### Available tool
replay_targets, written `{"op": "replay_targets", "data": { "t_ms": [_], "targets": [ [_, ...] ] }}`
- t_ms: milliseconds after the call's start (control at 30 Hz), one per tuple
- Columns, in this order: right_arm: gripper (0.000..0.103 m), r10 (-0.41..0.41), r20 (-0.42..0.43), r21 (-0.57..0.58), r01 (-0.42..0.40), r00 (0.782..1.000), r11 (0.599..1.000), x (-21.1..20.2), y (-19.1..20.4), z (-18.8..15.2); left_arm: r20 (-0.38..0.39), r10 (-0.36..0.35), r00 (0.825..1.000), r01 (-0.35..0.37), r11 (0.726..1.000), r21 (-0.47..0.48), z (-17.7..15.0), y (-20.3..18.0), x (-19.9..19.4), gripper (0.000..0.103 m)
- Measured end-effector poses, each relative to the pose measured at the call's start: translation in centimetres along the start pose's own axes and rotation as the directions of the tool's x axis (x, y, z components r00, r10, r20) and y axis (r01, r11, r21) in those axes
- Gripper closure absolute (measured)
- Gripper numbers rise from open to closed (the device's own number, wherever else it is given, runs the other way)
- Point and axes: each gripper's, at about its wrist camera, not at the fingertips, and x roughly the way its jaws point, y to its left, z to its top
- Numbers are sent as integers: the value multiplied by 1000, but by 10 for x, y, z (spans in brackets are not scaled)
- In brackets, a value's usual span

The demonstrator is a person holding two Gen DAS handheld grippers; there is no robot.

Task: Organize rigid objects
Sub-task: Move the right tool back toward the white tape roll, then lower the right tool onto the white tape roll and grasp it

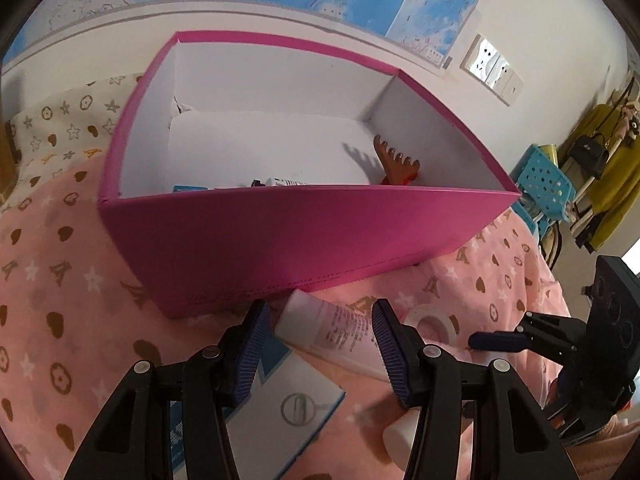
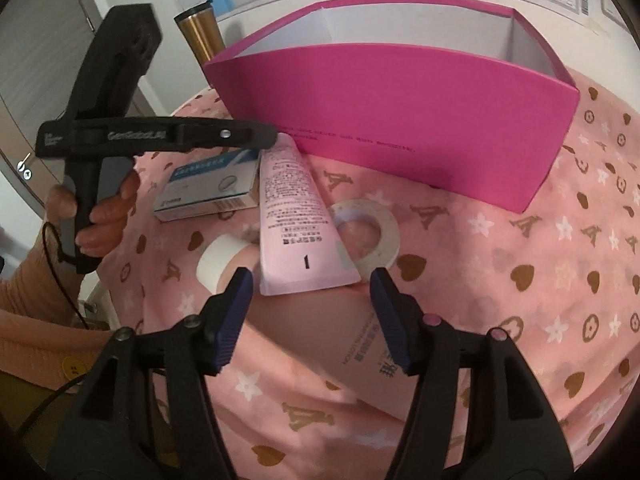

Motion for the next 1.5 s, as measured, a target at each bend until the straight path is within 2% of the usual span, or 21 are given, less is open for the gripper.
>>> {"op": "replay_targets", "data": {
  "t_ms": [67, 300, 367, 900, 1233, 1500],
  "targets": [
    [40, 2, 6, 18, -2, 1000, 1000, -2, -5, 0, -14, -7, 1000, 7, 1000, -2, 0, -1, 5, 49],
    [47, -99, 8, 70, 98, 995, 993, -7, -33, 0, -52, -49, 997, 50, 998, 23, -6, -10, 13, 49],
    [47, -105, 11, 95, 103, 994, 990, -7, -39, 0, -62, -51, 997, 53, 998, 36, -9, -15, 15, 49],
    [47, -17, 90, 249, -6, 996, 968, -12, -69, 8, -66, -56, 996, 57, 998, 17, -12, -14, 11, 49],
    [47, 27, 101, 347, -61, 995, 936, 5, -90, 20, -68, -58, 996, 59, 998, 5, -9, -13, 12, 50],
    [47, 11, 60, 322, -29, 998, 946, 4, -80, 12, -68, -42, 997, 42, 999, -8, -13, -16, 8, 50]
  ]
}}
